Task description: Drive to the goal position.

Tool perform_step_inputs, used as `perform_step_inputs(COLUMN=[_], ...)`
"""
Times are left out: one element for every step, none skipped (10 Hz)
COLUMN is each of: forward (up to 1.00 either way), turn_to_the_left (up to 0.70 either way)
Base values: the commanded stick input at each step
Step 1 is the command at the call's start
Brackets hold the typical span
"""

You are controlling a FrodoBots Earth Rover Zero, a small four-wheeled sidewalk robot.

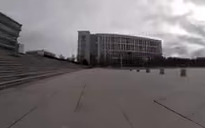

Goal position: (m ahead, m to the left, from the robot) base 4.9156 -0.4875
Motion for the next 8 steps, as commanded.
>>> perform_step_inputs(forward=[0.7, 0.7, 0.7, 0.7, 0.7, 0.7, 0.7, 0.7], turn_to_the_left=[0.0, 0.0, 0.0, 0.0, 0.0, 0.0, 0.0, 0.0])
